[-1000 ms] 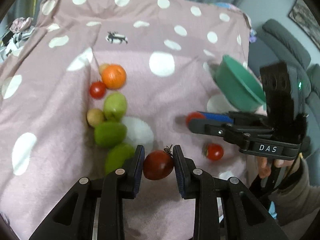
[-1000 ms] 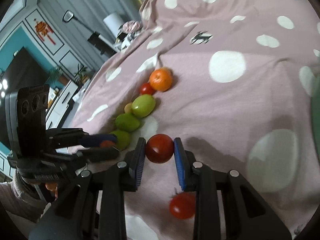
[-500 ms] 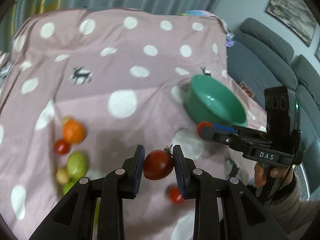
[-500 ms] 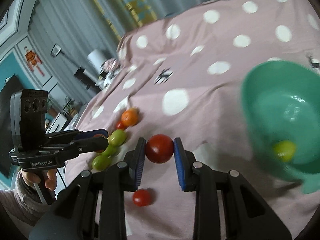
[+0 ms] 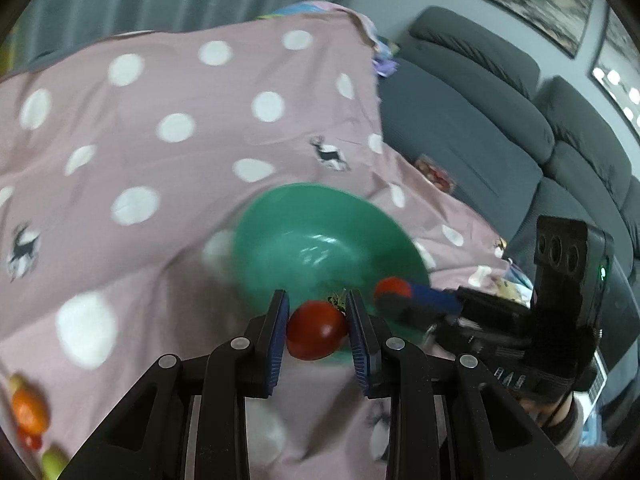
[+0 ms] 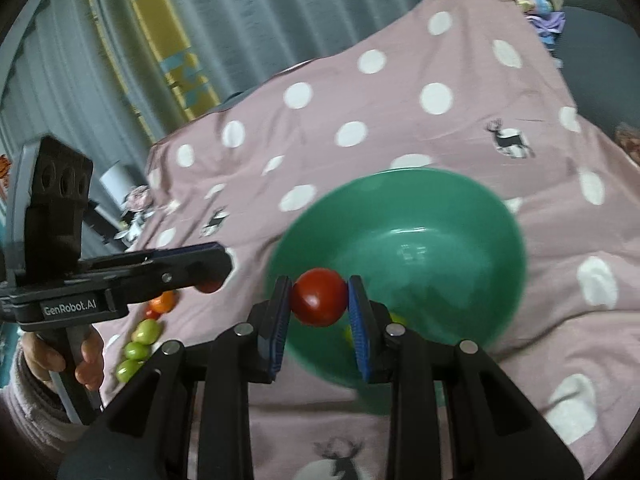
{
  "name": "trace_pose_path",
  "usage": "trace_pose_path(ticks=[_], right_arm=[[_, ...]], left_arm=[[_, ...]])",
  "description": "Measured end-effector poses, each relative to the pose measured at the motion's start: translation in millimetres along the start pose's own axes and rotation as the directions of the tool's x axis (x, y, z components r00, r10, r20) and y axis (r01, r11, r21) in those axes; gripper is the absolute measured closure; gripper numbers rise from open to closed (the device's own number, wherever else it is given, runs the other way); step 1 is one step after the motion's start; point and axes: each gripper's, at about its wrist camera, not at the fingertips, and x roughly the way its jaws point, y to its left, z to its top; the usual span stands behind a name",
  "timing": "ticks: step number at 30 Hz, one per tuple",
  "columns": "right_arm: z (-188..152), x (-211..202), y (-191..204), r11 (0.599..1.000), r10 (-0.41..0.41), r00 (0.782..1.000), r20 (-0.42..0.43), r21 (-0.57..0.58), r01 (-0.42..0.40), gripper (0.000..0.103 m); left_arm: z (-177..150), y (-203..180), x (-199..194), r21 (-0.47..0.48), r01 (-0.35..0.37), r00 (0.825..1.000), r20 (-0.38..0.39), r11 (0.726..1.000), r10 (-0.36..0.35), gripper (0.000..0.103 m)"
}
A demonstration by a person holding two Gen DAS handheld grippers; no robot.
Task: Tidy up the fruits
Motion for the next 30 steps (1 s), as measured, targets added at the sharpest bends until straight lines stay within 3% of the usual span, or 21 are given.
trace_pose_path(ticks=[3, 10, 12, 14, 16, 23, 30], right_arm=[[0, 2, -12, 0.999, -0.044, 0.999, 0.001, 0.010, 0.044, 0.074], [-7, 2, -31, 0.993, -0.119, 0.993, -0.021, 0.008, 0.119, 0.070], [-8, 2, -32, 0.989, -0.145, 0.989, -0.026, 0.001, 0.145, 0.066], [-9, 1, -33, 0.984, -0.178, 0.984, -0.022, -0.005, 0.178, 0.054], [-11, -3, -36, 0.985, -0.169, 0.986, -0.010, 0.012, 0.169, 0.051], [-11, -16, -18, 0.991, -0.129, 0.991, 0.025, -0.026, 0.130, 0.051], [-14, -19, 10, 0.995, -0.057, 0.998, 0.018, -0.077, 0.058, 0.051]], left_arm=[[10, -16, 26, 0.022, 0.005, 1.000, -0.018, 1.000, -0.004, 0.073], [11, -35, 72, 0.062, -0.059, 0.995, -0.082, 0.996, 0.064, 0.071], [8, -34, 75, 0.056, -0.074, 0.993, -0.089, 0.996, 0.078, 0.060], [6, -29, 73, 0.031, -0.084, 0.993, -0.086, 0.996, 0.087, 0.039], [3, -23, 66, 0.019, -0.079, 0.994, -0.079, 0.997, 0.081, 0.033], [-8, -1, 9, 0.001, -0.112, 0.994, -0.010, 0.994, 0.112, 0.031], [-50, 46, -59, -0.095, -0.203, 0.979, 0.015, 0.975, 0.205, 0.027]])
